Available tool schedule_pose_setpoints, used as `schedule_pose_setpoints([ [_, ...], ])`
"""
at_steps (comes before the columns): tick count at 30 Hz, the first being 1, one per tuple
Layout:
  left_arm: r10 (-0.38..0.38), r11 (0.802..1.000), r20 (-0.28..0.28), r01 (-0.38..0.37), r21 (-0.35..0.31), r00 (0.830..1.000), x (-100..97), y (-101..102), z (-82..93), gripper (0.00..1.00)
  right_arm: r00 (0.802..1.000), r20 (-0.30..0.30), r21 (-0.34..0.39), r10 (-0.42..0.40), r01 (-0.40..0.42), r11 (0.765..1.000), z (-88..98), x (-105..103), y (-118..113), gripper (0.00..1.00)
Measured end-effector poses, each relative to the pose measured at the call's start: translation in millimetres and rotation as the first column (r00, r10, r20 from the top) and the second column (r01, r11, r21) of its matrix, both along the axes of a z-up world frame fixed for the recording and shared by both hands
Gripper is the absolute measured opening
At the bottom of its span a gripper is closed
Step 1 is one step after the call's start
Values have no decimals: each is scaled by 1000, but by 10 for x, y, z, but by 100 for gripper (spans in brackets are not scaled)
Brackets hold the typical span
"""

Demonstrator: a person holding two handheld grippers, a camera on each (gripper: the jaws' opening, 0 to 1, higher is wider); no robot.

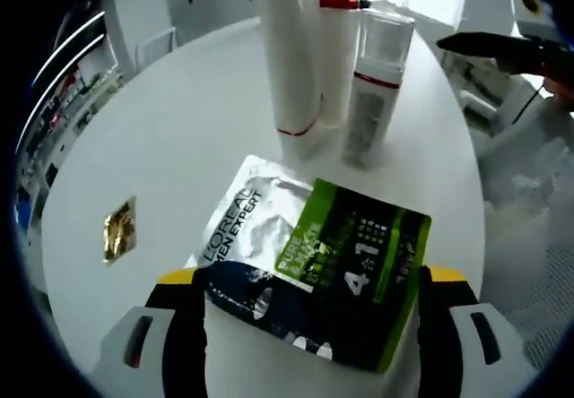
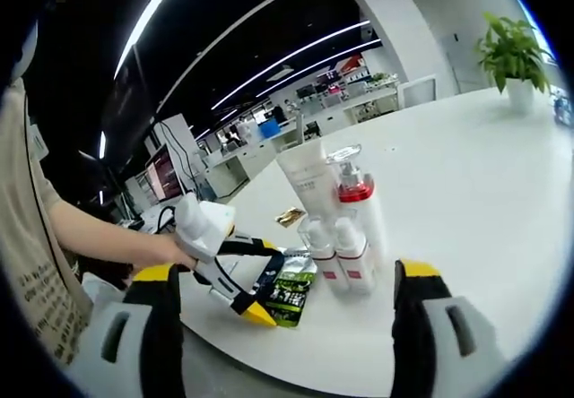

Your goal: Arrange the skincare products in the storage area until every visible bottle or jar stands upright without overlapping.

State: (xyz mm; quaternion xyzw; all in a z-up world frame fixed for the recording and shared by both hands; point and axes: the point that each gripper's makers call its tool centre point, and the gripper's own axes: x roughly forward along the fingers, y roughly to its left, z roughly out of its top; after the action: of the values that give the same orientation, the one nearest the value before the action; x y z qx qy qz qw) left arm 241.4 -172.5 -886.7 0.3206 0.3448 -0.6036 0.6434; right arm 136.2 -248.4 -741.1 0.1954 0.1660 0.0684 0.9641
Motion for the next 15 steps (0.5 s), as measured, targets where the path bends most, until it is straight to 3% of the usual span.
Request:
schedule_pose_setpoints([
  [8,35,999,-22,-36,-37,999,-25,-1,110,96,1000,8,-5,6,-5,1000,10,5,0,100],
  [15,78,995,-19,-79,-58,997,-42,128,214,96,1000,8,-21,8,-8,1000,7,7,4,100],
])
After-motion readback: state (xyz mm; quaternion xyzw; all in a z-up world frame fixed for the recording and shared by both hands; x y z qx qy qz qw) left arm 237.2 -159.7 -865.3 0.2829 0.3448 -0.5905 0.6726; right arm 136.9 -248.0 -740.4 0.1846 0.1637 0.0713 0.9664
